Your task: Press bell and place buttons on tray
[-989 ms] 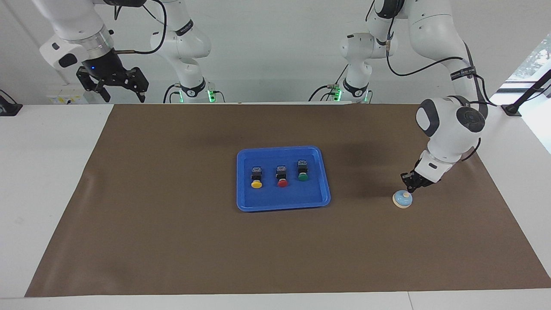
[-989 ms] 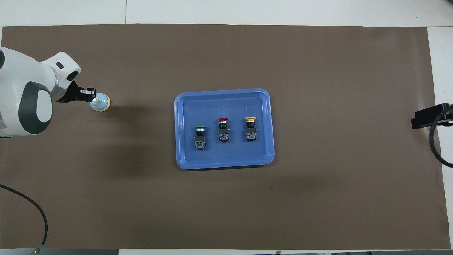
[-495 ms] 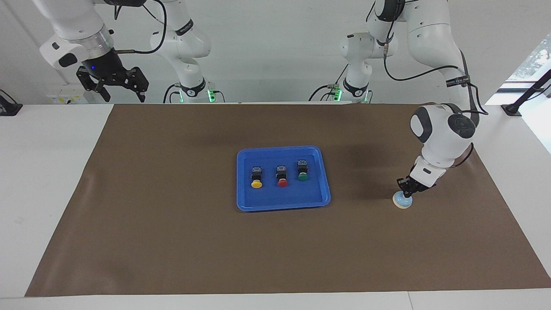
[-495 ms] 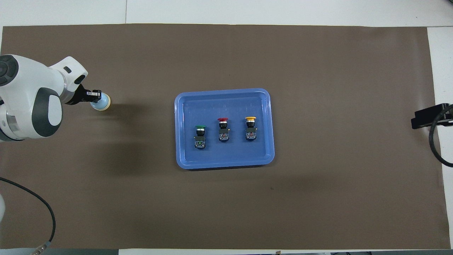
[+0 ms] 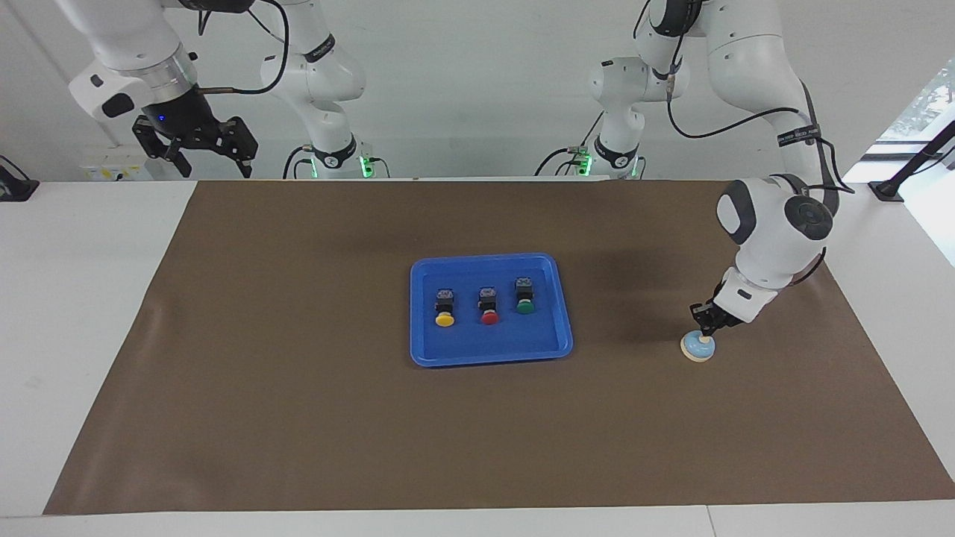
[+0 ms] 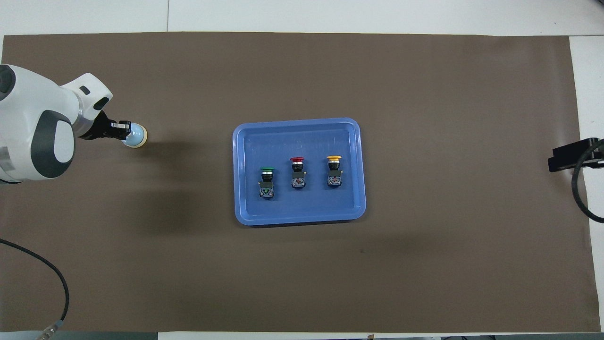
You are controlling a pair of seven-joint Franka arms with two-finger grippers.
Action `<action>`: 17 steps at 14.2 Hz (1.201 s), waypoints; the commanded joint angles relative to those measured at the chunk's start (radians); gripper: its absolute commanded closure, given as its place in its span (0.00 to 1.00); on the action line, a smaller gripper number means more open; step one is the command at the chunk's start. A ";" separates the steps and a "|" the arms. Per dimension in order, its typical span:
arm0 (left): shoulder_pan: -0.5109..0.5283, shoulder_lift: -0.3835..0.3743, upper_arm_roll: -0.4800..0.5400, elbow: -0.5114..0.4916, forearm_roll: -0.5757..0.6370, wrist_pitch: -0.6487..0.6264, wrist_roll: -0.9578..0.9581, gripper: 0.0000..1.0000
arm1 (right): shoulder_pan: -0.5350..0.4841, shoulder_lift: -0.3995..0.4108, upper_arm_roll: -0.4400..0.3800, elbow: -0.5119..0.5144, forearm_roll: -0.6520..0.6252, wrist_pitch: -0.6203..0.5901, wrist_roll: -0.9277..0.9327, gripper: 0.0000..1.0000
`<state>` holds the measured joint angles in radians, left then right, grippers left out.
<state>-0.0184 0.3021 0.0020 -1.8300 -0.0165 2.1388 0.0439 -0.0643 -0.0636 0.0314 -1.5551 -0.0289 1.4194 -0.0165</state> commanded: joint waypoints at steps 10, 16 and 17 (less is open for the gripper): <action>0.005 -0.448 0.006 0.003 0.018 -0.514 -0.025 0.00 | -0.022 -0.018 0.018 -0.022 -0.011 0.006 -0.011 0.00; -0.008 -0.351 0.006 0.166 0.012 -0.608 -0.015 0.00 | -0.022 -0.018 0.018 -0.022 -0.011 0.006 -0.011 0.00; -0.009 -0.351 0.004 0.163 0.013 -0.594 -0.007 0.00 | -0.022 -0.018 0.018 -0.022 -0.011 0.006 -0.011 0.00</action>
<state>-0.0189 -0.0856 0.0061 -1.7104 -0.0161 1.5707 0.0311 -0.0643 -0.0636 0.0315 -1.5552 -0.0289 1.4194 -0.0165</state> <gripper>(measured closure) 0.000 0.000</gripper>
